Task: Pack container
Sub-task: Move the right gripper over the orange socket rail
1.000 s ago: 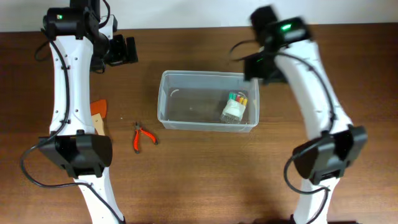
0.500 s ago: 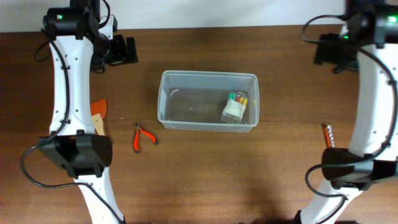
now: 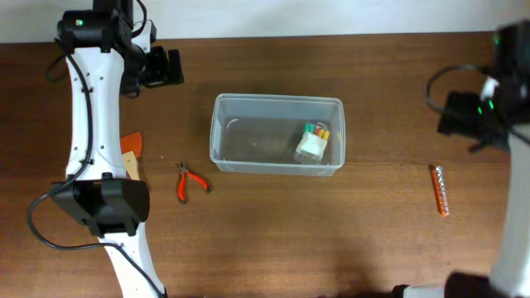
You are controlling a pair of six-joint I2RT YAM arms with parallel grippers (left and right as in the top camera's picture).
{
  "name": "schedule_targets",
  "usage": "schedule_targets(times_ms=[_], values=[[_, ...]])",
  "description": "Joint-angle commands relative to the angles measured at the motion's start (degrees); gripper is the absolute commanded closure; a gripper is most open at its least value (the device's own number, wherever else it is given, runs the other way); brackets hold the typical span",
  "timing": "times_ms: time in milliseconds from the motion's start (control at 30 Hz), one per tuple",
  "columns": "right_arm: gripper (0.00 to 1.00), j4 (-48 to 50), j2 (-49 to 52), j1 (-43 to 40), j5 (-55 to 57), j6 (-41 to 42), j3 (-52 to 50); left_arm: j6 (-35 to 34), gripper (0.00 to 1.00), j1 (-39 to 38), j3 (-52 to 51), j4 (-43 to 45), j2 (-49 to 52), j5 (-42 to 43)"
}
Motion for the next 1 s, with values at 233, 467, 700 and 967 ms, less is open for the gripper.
schedule_targets(times_ms=[233,467,700,967], values=[[0.01,11.7,-0.9,-18.8,-8.8,-9.0,-29.2,0.5,0.01,0.2,1.0,0.1,-0.3,-0.5],[0.01,24.7,-0.1,-25.0,-11.8,-16.5,-38.6,0.5,0.01,0.2,1.0,0.1,-0.3,-0.5],[0.02,32.4,1.3,-23.8,-10.7,-23.2,-41.2,0.5,0.01,0.2,1.0,0.1,-0.3,-0.5],[0.03,34.1,7.5,-22.8,-12.2,-24.3,-43.3,0.5,0.01,0.2,1.0,0.1,-0.3,-0.5]])
